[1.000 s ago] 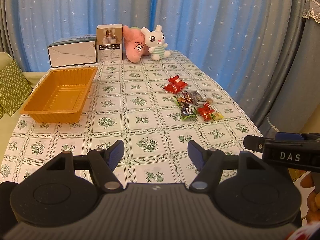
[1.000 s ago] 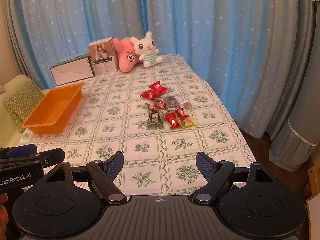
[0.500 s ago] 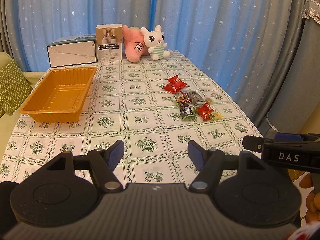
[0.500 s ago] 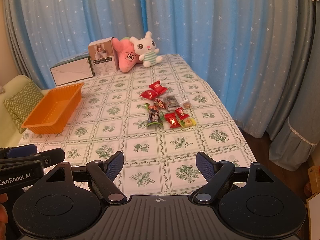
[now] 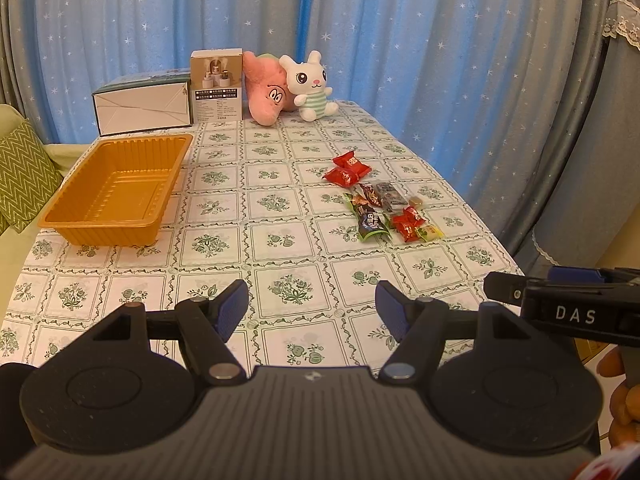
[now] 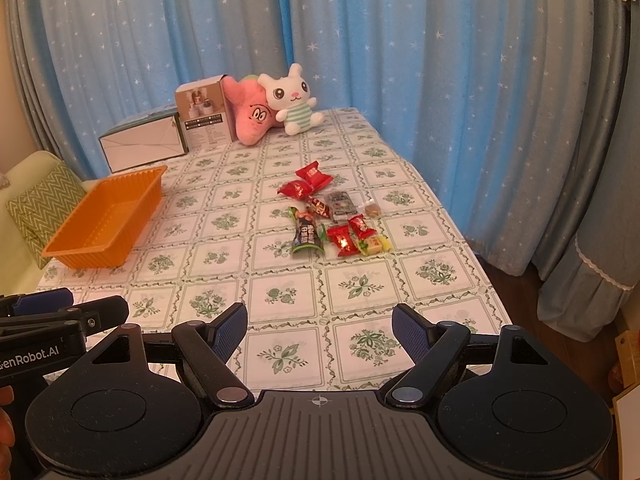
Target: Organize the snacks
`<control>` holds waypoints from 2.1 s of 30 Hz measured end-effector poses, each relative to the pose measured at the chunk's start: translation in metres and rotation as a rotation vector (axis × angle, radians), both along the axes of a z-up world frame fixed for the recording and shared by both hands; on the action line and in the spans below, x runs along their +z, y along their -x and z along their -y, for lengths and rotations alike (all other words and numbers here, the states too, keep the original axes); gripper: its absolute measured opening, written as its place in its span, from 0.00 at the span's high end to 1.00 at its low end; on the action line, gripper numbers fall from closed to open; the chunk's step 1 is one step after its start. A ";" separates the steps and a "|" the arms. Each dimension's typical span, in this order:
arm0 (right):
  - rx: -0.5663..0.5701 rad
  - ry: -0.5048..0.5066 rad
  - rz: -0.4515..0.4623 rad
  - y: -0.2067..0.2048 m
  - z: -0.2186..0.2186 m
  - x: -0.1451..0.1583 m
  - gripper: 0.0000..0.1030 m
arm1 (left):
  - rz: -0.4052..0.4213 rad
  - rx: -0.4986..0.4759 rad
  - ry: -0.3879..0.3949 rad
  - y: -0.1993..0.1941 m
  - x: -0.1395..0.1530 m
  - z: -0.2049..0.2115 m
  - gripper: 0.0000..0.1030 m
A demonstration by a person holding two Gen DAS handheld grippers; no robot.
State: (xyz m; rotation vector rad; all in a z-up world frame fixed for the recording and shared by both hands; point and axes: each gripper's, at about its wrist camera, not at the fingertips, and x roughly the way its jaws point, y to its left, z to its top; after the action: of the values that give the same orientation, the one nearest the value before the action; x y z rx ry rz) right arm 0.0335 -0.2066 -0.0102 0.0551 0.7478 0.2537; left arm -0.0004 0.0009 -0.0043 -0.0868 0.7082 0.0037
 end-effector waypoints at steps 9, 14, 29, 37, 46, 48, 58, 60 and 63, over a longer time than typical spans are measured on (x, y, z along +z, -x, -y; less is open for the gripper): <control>0.000 0.000 0.000 0.000 0.000 0.000 0.23 | 0.001 0.000 0.000 0.000 0.001 0.003 0.34; 0.000 0.000 0.000 0.000 -0.001 0.000 0.23 | 0.002 0.000 -0.002 0.000 0.002 0.007 0.34; -0.007 -0.008 0.010 -0.001 0.003 -0.001 0.23 | 0.003 -0.001 0.009 -0.002 0.003 0.007 0.34; -0.043 -0.034 0.054 -0.006 0.022 0.000 0.23 | 0.011 -0.043 0.070 -0.018 -0.003 0.003 0.34; -0.050 -0.042 0.126 -0.033 0.044 0.003 0.23 | 0.004 -0.062 0.106 -0.066 -0.013 -0.002 0.34; -0.047 -0.031 0.126 -0.045 0.048 0.002 0.23 | -0.007 -0.060 0.112 -0.081 -0.018 -0.001 0.34; -0.023 0.009 0.084 -0.114 0.064 -0.039 0.28 | -0.061 -0.106 0.077 -0.161 -0.057 0.018 0.36; -0.008 0.009 0.061 -0.129 0.063 -0.050 0.37 | -0.068 -0.117 0.061 -0.177 -0.067 0.024 0.38; 0.011 0.012 0.037 -0.146 0.060 -0.066 0.39 | -0.085 -0.138 0.048 -0.201 -0.083 0.032 0.45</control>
State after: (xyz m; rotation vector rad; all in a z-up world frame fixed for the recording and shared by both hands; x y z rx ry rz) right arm 0.1790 -0.2667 -0.0758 0.0349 0.7124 0.2599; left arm 0.2010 -0.0315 -0.0873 -0.0839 0.7980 -0.1422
